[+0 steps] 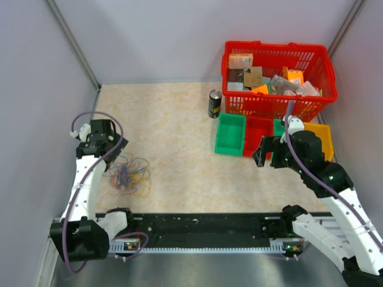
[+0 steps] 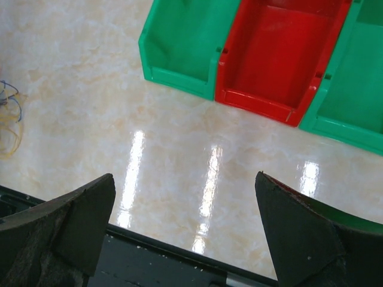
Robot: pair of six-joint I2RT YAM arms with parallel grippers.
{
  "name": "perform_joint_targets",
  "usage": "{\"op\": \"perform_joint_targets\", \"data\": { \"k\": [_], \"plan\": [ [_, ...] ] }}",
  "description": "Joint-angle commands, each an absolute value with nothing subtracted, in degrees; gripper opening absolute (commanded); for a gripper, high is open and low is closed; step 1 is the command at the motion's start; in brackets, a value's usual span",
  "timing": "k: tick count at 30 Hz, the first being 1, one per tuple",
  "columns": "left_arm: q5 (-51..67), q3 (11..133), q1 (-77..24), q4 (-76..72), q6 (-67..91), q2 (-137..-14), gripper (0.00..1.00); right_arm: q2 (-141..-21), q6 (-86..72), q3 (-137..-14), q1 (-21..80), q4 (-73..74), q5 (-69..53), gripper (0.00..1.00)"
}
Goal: Untangle the cables
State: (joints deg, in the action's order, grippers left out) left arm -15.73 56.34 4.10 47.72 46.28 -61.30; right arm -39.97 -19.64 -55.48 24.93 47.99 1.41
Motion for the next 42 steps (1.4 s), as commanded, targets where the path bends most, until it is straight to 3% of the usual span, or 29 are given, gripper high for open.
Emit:
{"op": "perform_joint_targets", "data": {
  "k": [1,5,8,14,17,21,22,29,31,33,35,37,42],
  "plan": [
    [-21.09,54.06,5.80,54.05,58.97,-61.61,0.98,-44.54,-20.39,-56.07,24.61,52.63,3.24,0.99],
    [-15.83,49.85,6.42,50.46,60.02,-64.50,0.96,-51.14,-20.21,-57.22,25.39,56.60,2.47,0.99],
    [-9.17,46.07,6.42,47.64,60.65,-66.26,0.87,-52.29,-22.49,-57.74,29.08,55.81,3.51,0.99],
    [-0.36,39.21,0.28,36.15,59.60,-63.12,0.47,-58.07,-29.96,-60.38,42.25,54.14,11.15,0.99],
    [-0.62,39.37,-9.20,31.31,58.11,-60.21,0.35,-64.49,-32.16,-62.39,51.74,53.70,16.24,0.99],
    [10.34,36.75,-19.32,19.45,53.01,-58.01,0.05,-68.82,-31.29,-62.15,55.81,46.87,9.35,0.99],
    [12.72,35.35,-20.99,16.55,52.65,-57.75,0.04,-68.21,-31.29,-60.49,55.81,43.28,7.05,0.99],
    [23.02,28.57,-29.08,3.35,49.32,-55.64,0.05,-60.20,-29.54,-48.79,55.64,24.18,-2.35,0.95],
    [24.08,28.04,-29.79,2.02,47.91,-53.71,0.22,-61.69,-29.27,-48.08,55.63,21.37,-4.91,0.92],
    [21.46,29.09,-29.71,5.86,46.94,-51.52,0.50,-63.36,-29.53,-46.94,55.64,16.46,-8.51,0.89],
    [16.55,30.14,-29.62,10.17,46.41,-49.06,0.70,-64.77,-30.58,-45.71,55.63,11.72,-11.06,0.84],
    [11.45,30.59,-29.71,14.30,47.02,-46.33,0.77,-66.78,-30.76,-45.53,55.72,8.10,-13.17,0.79],
    [-10.59,31.29,-29.62,33.19,57.54,-37.55,0.73,-72.50,-30.50,-48.77,56.51,6.51,-15.64,0.66]
  ]
}}
